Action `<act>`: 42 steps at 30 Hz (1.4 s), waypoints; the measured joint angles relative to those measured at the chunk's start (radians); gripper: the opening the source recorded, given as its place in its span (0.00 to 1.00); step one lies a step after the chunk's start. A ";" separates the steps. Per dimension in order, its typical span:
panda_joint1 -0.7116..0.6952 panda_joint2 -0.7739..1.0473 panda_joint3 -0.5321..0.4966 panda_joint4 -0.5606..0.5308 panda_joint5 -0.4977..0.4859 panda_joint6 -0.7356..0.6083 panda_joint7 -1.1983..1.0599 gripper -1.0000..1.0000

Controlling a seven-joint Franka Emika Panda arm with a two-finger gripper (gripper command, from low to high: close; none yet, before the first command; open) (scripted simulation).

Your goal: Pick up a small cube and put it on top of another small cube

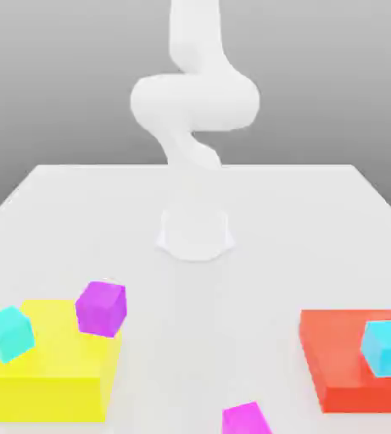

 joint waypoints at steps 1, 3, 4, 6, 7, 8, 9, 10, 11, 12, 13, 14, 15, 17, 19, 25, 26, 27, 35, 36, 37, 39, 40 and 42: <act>0.004 0.039 0.000 -0.002 0.001 0.013 -0.006 0.50; 0.012 0.114 0.001 -0.005 0.001 0.038 -0.019 0.50; 0.016 0.151 0.001 -0.007 0.001 0.051 -0.025 0.50; 0.023 0.224 0.002 -0.011 0.002 0.075 -0.038 0.50; 0.027 0.260 0.003 -0.012 0.002 0.087 -0.044 0.50; 0.031 0.296 0.003 -0.014 0.003 0.099 -0.050 0.50; 0.034 0.333 0.004 -0.016 0.003 0.111 -0.056 0.50; 0.037 0.369 0.005 -0.018 0.003 0.124 -0.062 0.50; 0.041 0.405 0.006 -0.019 0.003 0.136 -0.068 0.50; 0.044 0.441 0.007 -0.021 0.003 0.148 -0.074 0.50; 0.047 0.478 0.008 -0.023 0.003 0.160 -0.080 0.50; 0.050 0.514 0.009 -0.025 0.003 0.172 -0.086 0.50; 0.054 0.550 0.009 -0.026 0.003 0.184 -0.091 0.50; 0.060 0.623 0.013 -0.030 0.002 0.209 -0.103 0.50; 0.068 0.695 0.016 -0.033 0.000 0.233 -0.113 0.50; 0.081 0.913 0.024 -0.044 -0.010 0.306 -0.141 0.50; 0.083 0.949 0.026 -0.045 -0.013 0.318 -0.145 0.50; 0.085 0.985 0.027 -0.047 -0.017 0.330 -0.148 0.50; 0.094 1.191 0.020 -0.016 -0.029 0.472 -0.146 0.00; 0.094 1.191 0.021 -0.016 -0.030 0.472 -0.146 0.00; 0.094 1.191 0.021 -0.016 -0.030 0.472 -0.146 0.00; 0.095 1.203 0.020 -0.013 -0.031 0.482 -0.145 0.00; 0.095 1.192 0.020 -0.016 -0.029 0.473 -0.146 0.00; 0.092 1.138 0.024 -0.027 -0.027 0.430 -0.148 0.00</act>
